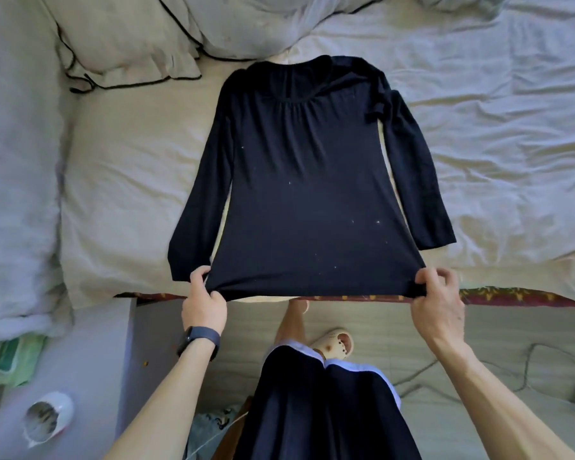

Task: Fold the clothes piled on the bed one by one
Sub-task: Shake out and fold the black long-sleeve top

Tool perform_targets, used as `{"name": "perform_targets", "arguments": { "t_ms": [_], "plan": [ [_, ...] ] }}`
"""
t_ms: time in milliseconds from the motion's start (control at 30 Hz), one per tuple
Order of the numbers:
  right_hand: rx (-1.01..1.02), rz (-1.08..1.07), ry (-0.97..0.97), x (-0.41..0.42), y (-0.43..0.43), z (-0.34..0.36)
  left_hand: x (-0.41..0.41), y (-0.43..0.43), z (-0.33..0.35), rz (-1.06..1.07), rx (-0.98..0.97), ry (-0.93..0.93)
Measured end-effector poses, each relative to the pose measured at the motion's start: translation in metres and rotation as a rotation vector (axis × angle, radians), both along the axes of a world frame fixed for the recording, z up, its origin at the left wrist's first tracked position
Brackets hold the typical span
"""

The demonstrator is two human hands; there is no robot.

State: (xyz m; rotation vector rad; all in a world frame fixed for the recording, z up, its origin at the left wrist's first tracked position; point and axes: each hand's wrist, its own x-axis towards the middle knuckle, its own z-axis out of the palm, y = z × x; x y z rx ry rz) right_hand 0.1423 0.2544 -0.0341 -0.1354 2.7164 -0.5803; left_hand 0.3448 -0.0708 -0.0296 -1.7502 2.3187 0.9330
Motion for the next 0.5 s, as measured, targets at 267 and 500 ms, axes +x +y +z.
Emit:
{"name": "perform_targets", "arguments": {
  "t_ms": [267,500],
  "plan": [
    [-0.004,0.091,-0.122,0.022,0.034,-0.038,0.056,-0.018,-0.030,-0.769,-0.171,-0.444],
    [0.199,0.339,-0.196,0.038,0.027,-0.073,0.043,-0.015,-0.072,-1.075,-0.149,-0.740]
  ]
}}
